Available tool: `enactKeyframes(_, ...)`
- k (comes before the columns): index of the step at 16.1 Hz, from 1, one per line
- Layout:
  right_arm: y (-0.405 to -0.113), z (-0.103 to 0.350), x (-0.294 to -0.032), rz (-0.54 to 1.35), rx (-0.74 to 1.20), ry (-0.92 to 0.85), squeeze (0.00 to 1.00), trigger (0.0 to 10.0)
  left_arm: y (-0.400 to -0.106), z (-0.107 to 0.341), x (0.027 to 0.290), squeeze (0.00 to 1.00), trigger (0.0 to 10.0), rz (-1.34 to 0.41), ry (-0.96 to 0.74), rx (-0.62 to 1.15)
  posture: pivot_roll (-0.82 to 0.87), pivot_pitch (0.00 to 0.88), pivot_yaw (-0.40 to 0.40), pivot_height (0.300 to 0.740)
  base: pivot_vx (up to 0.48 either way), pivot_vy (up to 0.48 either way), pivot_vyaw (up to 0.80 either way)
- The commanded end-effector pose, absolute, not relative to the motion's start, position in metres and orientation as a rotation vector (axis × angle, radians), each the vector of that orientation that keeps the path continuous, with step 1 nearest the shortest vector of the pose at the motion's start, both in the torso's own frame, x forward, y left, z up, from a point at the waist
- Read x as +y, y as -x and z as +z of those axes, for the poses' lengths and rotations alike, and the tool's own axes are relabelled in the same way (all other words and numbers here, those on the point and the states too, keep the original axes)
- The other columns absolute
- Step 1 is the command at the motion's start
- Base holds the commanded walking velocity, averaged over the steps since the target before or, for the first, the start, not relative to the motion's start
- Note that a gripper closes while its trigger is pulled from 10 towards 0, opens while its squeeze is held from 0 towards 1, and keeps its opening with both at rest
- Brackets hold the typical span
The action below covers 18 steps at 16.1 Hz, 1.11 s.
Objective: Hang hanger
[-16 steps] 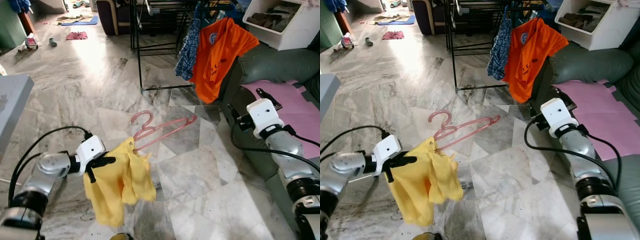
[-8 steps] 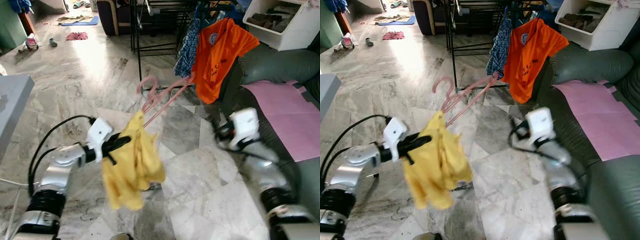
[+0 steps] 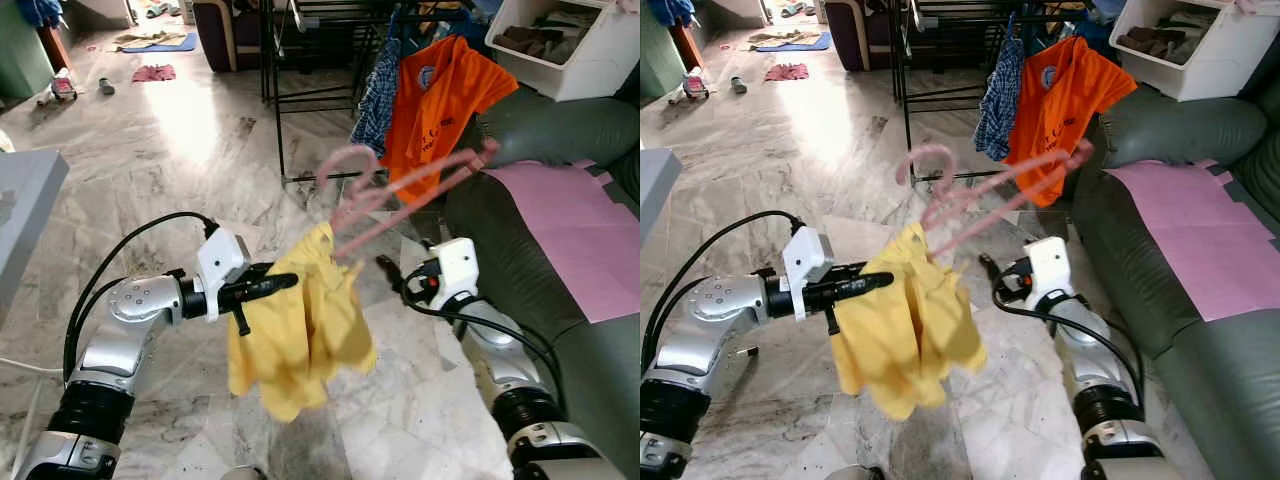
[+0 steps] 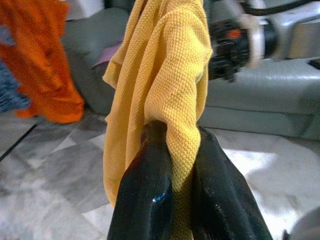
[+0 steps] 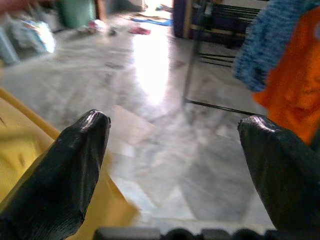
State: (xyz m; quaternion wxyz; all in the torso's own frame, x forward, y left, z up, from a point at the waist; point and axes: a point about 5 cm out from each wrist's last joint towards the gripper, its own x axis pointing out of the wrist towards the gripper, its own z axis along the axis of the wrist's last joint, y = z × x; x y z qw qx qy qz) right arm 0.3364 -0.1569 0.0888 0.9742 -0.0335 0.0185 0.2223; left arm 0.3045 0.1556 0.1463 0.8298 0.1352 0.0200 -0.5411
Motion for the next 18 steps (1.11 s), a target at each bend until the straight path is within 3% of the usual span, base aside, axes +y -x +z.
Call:
enactKeyframes(1, -0.337, 0.091, -0.150, 0.504, 0.043, 0.042, 0.00, 10.0, -0.304, 0.160, 0.150, 0.00, 0.0, -1.200, -0.343, -0.017, 0.06, 0.044, -0.011, 0.740, 0.000, 0.000, 0.00)
enactKeyframes(9, -0.319, 0.085, -0.122, 0.806, 0.118, -0.106, 0.00, 10.0, -0.312, 0.172, 0.139, 0.00, 0.0, -1.209, -0.416, -0.077, 0.06, 0.046, -0.007, 0.740, 0.000, 0.000, 0.00)
enactKeyframes(18, -0.306, 0.086, -0.125, 0.940, 0.178, -0.129, 0.00, 10.0, -0.316, 0.174, 0.141, 0.00, 0.0, -1.187, -0.418, -0.089, 0.06, 0.054, -0.006, 0.740, 0.000, 0.000, 0.00)
